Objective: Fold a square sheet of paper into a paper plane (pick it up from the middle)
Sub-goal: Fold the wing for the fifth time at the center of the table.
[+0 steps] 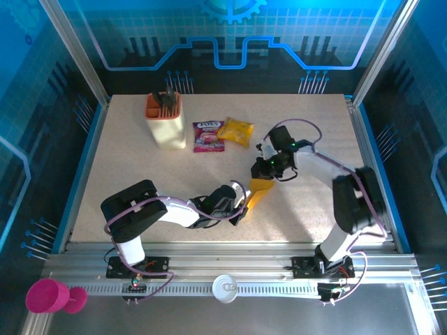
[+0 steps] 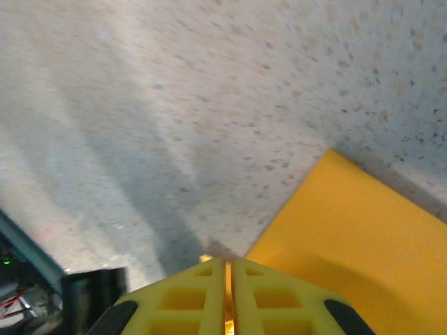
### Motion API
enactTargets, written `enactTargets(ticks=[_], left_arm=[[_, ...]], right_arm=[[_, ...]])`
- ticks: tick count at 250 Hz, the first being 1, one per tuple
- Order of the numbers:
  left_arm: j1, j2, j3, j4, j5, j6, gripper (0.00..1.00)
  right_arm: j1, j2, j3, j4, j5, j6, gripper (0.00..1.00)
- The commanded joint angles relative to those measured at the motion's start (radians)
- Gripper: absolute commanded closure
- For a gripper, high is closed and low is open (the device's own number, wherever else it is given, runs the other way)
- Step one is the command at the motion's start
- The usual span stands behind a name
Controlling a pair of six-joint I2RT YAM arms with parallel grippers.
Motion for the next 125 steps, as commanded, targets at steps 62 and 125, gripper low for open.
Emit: enactTargets(ticks=[62,125], left_arm=[[0.008,0.000,-0.017,-0.016,0.002,-0.011,1.00],[0.008,0.002,-0.021,-0.012,0.002,-0.010,1.00]], right_arm=[[0.083,-0.250,-0.393,0.295,0.044,0.217,0.97],[0.121,-0.246,-0.486,0.443,0.065,0.252,0.99]])
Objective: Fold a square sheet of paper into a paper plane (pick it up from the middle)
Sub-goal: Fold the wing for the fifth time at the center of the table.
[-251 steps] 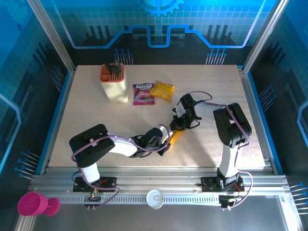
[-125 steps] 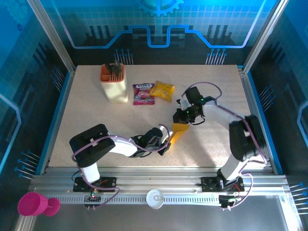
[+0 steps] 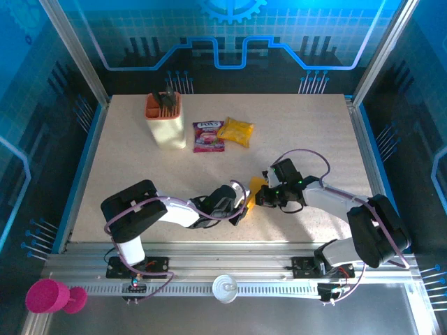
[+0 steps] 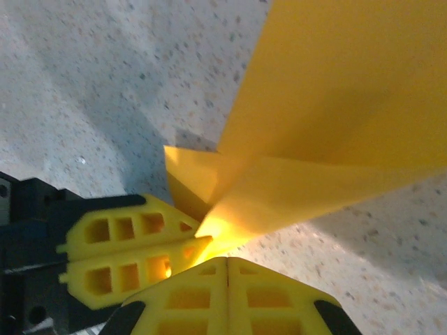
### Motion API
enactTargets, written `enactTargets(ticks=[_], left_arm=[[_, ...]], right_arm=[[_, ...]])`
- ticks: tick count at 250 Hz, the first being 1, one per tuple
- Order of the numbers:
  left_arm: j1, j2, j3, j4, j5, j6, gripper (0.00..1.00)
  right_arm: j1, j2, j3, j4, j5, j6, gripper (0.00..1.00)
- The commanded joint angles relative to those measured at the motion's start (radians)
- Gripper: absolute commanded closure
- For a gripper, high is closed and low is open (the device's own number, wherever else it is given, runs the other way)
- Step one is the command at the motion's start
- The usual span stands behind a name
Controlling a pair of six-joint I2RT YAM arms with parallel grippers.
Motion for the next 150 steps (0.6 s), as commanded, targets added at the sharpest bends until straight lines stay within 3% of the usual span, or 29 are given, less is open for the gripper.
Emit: enactTargets(ticks=[1,62,150], left_arm=[[0.008,0.002,-0.021,-0.012,0.002,-0.007,1.00],[0.009,0.006,-0.024,-0.008,0.005,-0.009,1.00],[0.008,0.006,-0.025,-0.005,0.005,-0.012,1.00]], right_arm=[[0.018,-0.004,-0.033,0.135,0.016,0.037,0.99],[0.020,0.050,-0.085,0.272,0.006,0.025,1.00],[0.020,0.105,-0.085,0.317,-0.009,0.017,1.00]])
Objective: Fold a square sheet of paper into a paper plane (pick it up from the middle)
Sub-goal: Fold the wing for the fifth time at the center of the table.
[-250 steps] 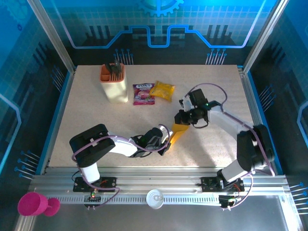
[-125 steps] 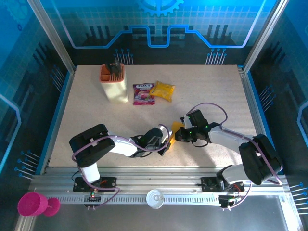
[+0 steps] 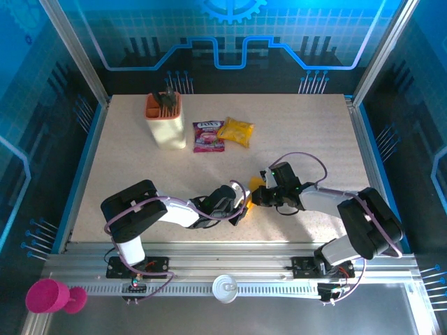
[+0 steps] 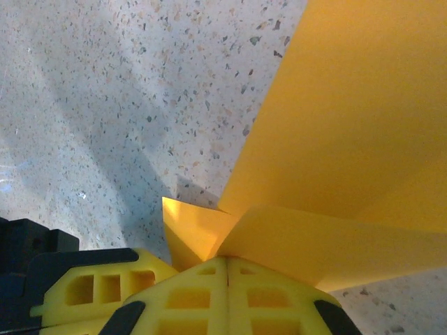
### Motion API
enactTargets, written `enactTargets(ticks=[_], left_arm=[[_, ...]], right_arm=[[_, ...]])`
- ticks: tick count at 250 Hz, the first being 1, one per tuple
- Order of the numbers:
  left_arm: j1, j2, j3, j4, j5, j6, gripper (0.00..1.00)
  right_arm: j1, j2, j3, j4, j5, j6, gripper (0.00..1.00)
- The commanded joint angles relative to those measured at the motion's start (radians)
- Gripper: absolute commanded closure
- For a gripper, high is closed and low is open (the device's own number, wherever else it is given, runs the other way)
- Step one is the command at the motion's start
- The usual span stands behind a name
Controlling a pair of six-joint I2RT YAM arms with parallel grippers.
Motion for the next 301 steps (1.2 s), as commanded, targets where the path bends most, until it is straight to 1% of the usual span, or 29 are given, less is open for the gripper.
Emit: enactTargets(ticks=[1,49,143,224,301], left_arm=[[0.009,0.006,-0.020,-0.010,0.005,-0.011,1.00],[0.008,0.006,-0.018,-0.014,0.003,-0.007,1.00],[0.009,0.001,-0.020,-0.018,0.003,-0.005,1.00],[0.009,-0.001,-0.013,-0.030,0.002,0.003,1.00],[0.008,0.000,-0.011,-0.033,0.004,0.004,1.00]], right_arm=[[0.013,0.030,0.001,0.044,-0.011,-0.002,1.00],[0.016,0.040,-0.005,0.068,-0.031,0.007,1.00],[0.034,-0.083,-0.025,0.055,0.009,0.028,1.00],[0.054,0.010,-0.024,0.119,0.000,0.039,1.00],[0.064,0.040,-0.021,0.094,0.032,0.032,1.00]])
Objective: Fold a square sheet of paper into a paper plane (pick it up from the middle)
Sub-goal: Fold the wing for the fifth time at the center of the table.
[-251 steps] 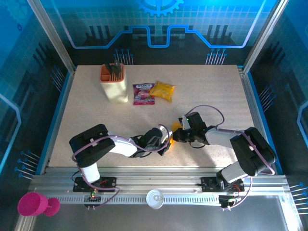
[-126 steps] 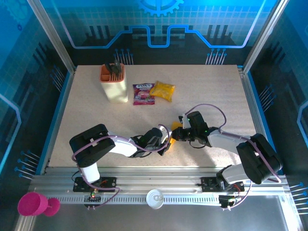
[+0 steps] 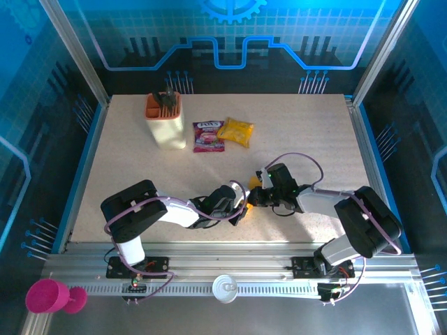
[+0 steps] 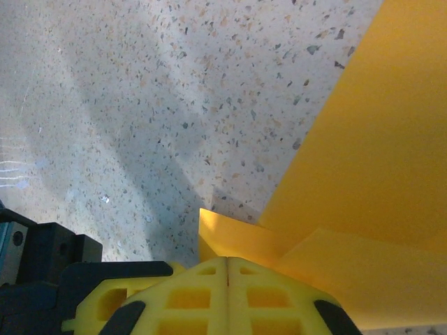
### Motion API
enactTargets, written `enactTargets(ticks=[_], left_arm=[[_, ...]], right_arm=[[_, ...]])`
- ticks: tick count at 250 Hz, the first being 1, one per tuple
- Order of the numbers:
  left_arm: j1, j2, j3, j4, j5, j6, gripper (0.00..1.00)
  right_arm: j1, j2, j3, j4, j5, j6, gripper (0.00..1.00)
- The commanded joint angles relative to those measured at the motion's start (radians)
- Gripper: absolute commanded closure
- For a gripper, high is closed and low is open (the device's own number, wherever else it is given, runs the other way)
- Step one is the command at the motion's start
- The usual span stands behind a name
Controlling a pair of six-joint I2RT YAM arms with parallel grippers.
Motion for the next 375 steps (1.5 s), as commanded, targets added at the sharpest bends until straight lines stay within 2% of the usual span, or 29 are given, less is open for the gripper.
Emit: enactTargets(ticks=[1,124,182,207,230,258,275,300,375], left_arm=[[0.008,-0.001,-0.010,-0.036,0.004,0.003,1.00],[0.009,-0.001,-0.012,-0.030,0.010,0.002,1.00],[0.008,-0.055,-0.017,-0.025,0.023,-0.017,1.00],[0.009,-0.095,-0.018,-0.027,0.030,-0.027,0.92],[0.010,-0.141,-0.023,-0.029,0.028,-0.035,0.74],[0.010,-0.193,-0.018,-0.050,0.030,-0.039,0.65],[0.011,-0.204,0.003,-0.080,0.047,-0.027,0.67],[0.011,-0.195,0.024,-0.106,0.069,-0.008,1.00],[0.010,-0.128,0.050,-0.126,0.140,0.010,1.00]], right_arm=[[0.015,0.027,-0.005,-0.005,0.028,0.002,1.00],[0.013,0.086,-0.019,0.007,0.049,-0.005,1.00],[0.010,0.137,-0.040,0.039,0.047,-0.009,1.00],[0.007,0.147,-0.047,0.045,0.048,-0.010,1.00],[0.006,0.154,-0.050,0.044,0.049,-0.012,1.00],[0.003,0.158,-0.056,0.047,0.050,-0.015,1.00],[0.002,0.165,-0.058,0.050,0.045,-0.016,1.00],[0.001,0.176,-0.055,0.053,0.042,-0.016,1.00],[0.000,0.190,-0.059,0.059,0.043,-0.016,1.00]])
